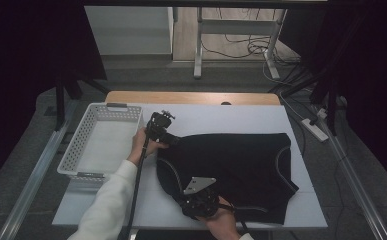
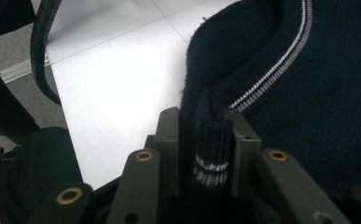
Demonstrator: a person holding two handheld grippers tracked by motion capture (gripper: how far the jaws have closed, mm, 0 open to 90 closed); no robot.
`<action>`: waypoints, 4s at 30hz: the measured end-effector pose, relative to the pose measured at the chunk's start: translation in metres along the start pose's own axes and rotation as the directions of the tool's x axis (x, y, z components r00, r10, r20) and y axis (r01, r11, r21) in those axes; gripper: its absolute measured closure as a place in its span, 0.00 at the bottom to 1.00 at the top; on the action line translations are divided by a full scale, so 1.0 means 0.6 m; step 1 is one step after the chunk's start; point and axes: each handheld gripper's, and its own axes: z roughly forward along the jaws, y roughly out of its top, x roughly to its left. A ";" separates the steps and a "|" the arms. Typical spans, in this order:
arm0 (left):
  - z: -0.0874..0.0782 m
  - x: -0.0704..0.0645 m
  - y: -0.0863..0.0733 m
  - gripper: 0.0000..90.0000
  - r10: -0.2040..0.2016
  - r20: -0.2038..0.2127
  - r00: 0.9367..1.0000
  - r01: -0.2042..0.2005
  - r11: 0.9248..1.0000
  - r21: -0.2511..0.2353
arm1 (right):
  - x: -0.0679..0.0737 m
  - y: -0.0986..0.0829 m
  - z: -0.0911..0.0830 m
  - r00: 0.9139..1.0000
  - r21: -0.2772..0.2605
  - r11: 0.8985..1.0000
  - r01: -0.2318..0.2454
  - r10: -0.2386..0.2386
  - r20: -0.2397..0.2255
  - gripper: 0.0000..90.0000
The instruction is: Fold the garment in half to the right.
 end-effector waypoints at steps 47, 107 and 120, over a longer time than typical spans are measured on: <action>-0.026 -0.043 -0.024 0.86 0.062 0.109 0.992 -0.049 0.992 -0.116 | 0.000 -0.006 -0.004 1.000 -0.042 0.999 -0.009 0.010 0.007 0.78; -0.151 0.019 -0.031 0.87 -0.005 0.199 0.980 0.074 0.938 -0.340 | -0.004 0.070 -0.038 1.000 -0.244 0.970 0.010 -0.011 -0.004 0.78; -0.165 0.029 -0.038 0.87 -0.016 0.202 0.979 0.089 0.929 -0.359 | -0.005 0.085 -0.040 1.000 -0.265 0.964 0.015 -0.017 -0.007 0.78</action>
